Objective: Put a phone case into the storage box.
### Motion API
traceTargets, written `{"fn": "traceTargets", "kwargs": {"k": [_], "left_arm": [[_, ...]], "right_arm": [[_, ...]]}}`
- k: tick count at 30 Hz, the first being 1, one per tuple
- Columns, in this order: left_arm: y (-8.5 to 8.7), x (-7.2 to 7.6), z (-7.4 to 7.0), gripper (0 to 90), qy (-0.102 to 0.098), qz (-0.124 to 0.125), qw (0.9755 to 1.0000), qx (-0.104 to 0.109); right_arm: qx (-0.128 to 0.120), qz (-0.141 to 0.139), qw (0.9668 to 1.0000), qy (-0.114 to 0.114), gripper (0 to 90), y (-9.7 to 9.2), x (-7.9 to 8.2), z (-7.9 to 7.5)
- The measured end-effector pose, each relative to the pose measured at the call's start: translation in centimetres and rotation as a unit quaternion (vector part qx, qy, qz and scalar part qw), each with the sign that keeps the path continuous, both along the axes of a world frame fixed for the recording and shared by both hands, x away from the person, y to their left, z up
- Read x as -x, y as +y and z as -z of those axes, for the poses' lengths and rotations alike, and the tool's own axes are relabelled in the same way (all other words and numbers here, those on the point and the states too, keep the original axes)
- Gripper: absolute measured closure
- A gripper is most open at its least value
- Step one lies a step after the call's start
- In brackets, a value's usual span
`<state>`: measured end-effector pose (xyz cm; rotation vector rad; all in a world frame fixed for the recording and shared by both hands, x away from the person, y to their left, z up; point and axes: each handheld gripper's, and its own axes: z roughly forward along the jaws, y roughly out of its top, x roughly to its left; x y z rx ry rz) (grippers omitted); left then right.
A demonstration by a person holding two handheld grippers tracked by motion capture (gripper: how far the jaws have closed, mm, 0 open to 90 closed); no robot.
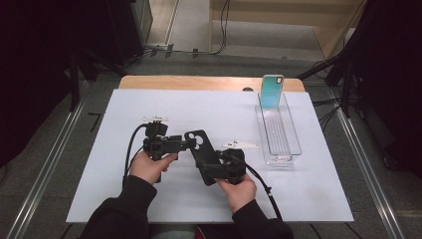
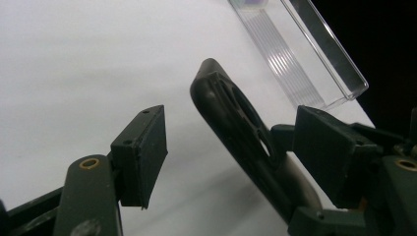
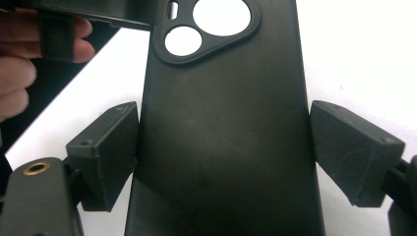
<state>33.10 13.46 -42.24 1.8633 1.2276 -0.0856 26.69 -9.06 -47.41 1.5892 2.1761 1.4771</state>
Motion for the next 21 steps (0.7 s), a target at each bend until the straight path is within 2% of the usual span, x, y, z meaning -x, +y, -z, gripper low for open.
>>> {"fn": "traceTargets", "kwargs": {"k": [5, 10, 15, 17, 21], "left_arm": [[-0.3, -0.5, 0.3, 31.3, 0.014, -0.017, 0.9996, 0.017], [-0.5, -0.9, 0.5, 42.8, 0.047, -0.038, 0.9972, 0.043], [-0.5, -0.8, 0.4, 67.7, 0.047, -0.042, 0.9959, 0.064], [-0.4, -0.7, 0.3, 76.7, 0.043, -0.042, 0.9961, 0.065], [-0.2, -0.8, 0.3, 79.0, 0.050, -0.045, 0.9946, 0.079]], "right_arm": [[-0.017, -0.001, 0.9998, 0.002, 13.2, 0.9, 0.1, 0.6], [-0.035, 0.005, 0.9994, -0.005, 13.1, 1.2, 0.3, 0.5], [-0.046, 0.002, 0.9988, -0.013, 13.0, 1.4, 0.3, 0.5], [-0.049, 0.001, 0.9987, -0.017, 12.9, 1.4, 0.3, 0.5], [-0.043, -0.004, 0.9987, -0.026, 12.4, 1.6, 0.2, 0.5]]}}
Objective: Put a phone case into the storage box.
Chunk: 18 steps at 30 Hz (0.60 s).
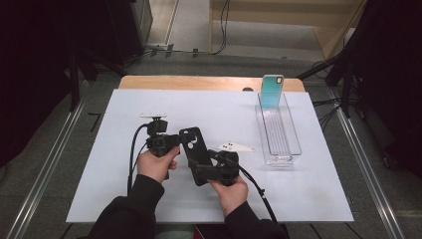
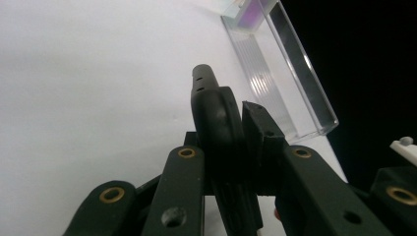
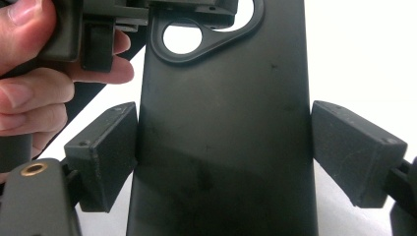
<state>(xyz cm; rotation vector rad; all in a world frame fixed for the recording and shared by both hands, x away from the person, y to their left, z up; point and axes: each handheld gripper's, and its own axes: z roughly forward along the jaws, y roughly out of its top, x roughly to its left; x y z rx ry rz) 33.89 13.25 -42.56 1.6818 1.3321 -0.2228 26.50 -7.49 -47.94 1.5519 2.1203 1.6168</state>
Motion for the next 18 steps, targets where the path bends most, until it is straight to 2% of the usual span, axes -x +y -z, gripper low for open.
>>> {"fn": "traceTargets", "kwargs": {"k": [6, 8, 13, 15, 16, 17, 18], "left_arm": [[0.5, -0.1, -0.2, 81.2, 0.018, -0.002, 0.9993, 0.033], [0.5, 0.0, -0.3, 82.2, 0.020, 0.000, 0.9990, 0.041], [0.6, 0.4, -1.1, 82.5, 0.010, 0.007, 0.9988, 0.048], [0.6, 0.5, -1.4, 82.5, 0.003, 0.009, 0.9988, 0.047], [0.6, 0.6, -1.6, 82.5, -0.002, 0.008, 0.9989, 0.046], [0.6, 0.7, -1.8, 82.5, -0.005, 0.009, 0.9989, 0.045], [0.7, 0.7, -1.9, 82.5, -0.009, 0.008, 0.9989, 0.044]], "right_arm": [[0.007, -0.008, 0.9998, -0.018, 11.4, 0.1, -0.2, -0.1], [0.017, -0.013, 0.9994, -0.027, 11.1, 0.2, -0.2, -0.2], [0.030, -0.028, 0.9985, -0.037, 10.3, 0.2, -0.5, -0.7], [0.033, -0.043, 0.9976, -0.043, 8.7, 0.1, -0.7, -1.1], [0.037, -0.051, 0.9971, -0.043, 4.3, 0.1, -0.8, -1.2], [0.039, -0.063, 0.9964, -0.041, 0.0, 0.1, -1.1, -1.4], [0.037, -0.083, 0.9953, -0.033, 0.0, 0.0, -1.3, -1.5]]}}
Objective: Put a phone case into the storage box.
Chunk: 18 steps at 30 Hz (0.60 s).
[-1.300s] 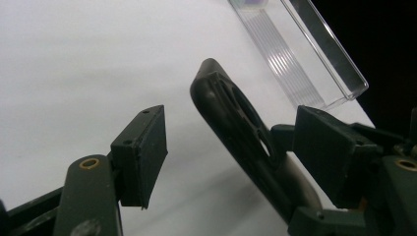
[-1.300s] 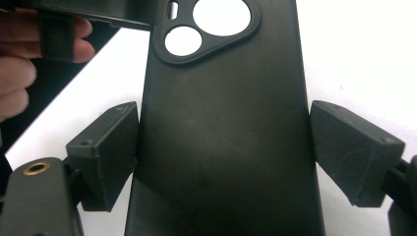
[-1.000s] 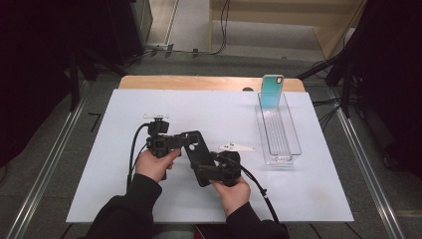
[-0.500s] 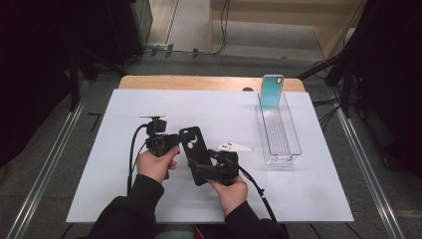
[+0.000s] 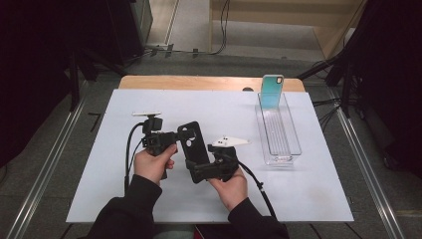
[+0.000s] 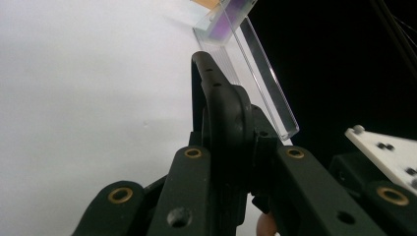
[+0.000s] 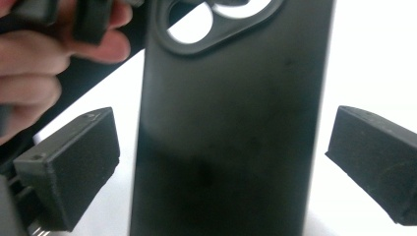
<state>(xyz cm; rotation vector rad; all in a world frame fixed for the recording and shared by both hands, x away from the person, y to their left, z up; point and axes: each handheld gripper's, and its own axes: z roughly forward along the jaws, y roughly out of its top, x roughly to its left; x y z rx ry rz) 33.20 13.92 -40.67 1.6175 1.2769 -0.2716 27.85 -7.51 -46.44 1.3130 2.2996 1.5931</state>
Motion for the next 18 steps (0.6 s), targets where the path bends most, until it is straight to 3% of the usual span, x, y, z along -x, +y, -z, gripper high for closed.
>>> {"fn": "traceTargets", "kwargs": {"k": [9, 13, 18], "left_arm": [[0.2, 0.2, -0.5, 82.1, -0.040, 0.000, 0.9990, -0.021], [0.2, 0.3, -0.3, 82.1, -0.054, -0.003, 0.9980, -0.033], [0.2, 0.4, 0.0, 82.1, -0.072, -0.006, 0.9962, -0.048]], "right_arm": [[0.041, -0.036, 0.9980, 0.030, 0.0, -1.4, -1.3, -1.1], [0.044, -0.056, 0.9961, 0.051, 0.0, -2.3, -1.4, -1.3], [0.063, -0.067, 0.9951, 0.037, 0.0, -3.2, -1.2, -1.7]]}}
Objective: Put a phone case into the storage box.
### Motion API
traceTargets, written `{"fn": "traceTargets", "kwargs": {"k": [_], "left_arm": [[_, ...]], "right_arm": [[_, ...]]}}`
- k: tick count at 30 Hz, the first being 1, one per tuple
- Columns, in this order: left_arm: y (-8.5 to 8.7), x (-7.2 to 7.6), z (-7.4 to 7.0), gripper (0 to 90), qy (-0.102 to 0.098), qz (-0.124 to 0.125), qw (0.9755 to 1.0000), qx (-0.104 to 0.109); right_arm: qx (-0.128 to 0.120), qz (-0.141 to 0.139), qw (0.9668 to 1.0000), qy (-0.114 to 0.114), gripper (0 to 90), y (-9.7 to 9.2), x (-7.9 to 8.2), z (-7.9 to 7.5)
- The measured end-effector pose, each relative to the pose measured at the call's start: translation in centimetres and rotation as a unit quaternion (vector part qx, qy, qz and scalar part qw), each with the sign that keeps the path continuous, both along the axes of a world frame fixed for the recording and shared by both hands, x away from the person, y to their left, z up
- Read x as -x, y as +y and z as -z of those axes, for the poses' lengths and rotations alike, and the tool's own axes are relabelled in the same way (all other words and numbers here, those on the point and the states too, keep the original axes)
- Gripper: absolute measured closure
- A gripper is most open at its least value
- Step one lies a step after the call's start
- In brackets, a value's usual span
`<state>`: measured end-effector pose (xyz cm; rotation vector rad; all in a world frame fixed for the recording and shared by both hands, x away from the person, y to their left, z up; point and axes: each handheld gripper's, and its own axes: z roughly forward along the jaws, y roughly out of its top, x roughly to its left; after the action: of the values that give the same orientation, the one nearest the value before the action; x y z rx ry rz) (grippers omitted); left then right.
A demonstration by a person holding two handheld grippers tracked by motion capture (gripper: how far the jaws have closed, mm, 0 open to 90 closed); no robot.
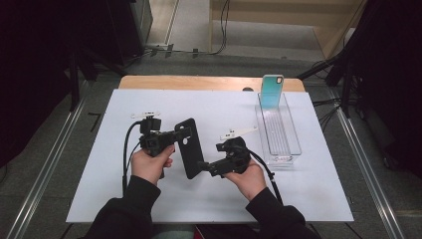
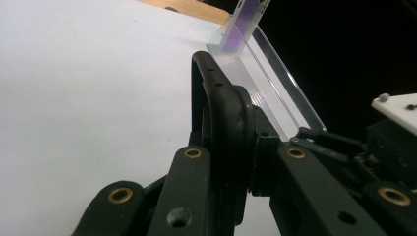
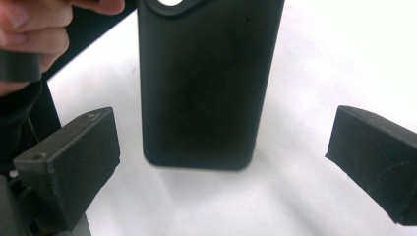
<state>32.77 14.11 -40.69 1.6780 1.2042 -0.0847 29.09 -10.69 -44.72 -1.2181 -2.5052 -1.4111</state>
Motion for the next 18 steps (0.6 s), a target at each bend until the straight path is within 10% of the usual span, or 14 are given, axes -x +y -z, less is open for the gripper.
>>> {"fn": "traceTargets", "kwargs": {"k": [7, 18], "left_arm": [[-0.4, 0.5, 0.3, 82.0, -0.042, 0.012, 0.9990, -0.014], [-1.1, 1.7, 1.1, 82.0, -0.096, 0.018, 0.9951, -0.013]], "right_arm": [[0.015, 0.004, 0.9988, -0.047, 0.0, -1.1, 0.6, -0.2], [0.001, 0.012, 0.9984, -0.055, 0.0, -1.6, 0.6, -0.2]]}}
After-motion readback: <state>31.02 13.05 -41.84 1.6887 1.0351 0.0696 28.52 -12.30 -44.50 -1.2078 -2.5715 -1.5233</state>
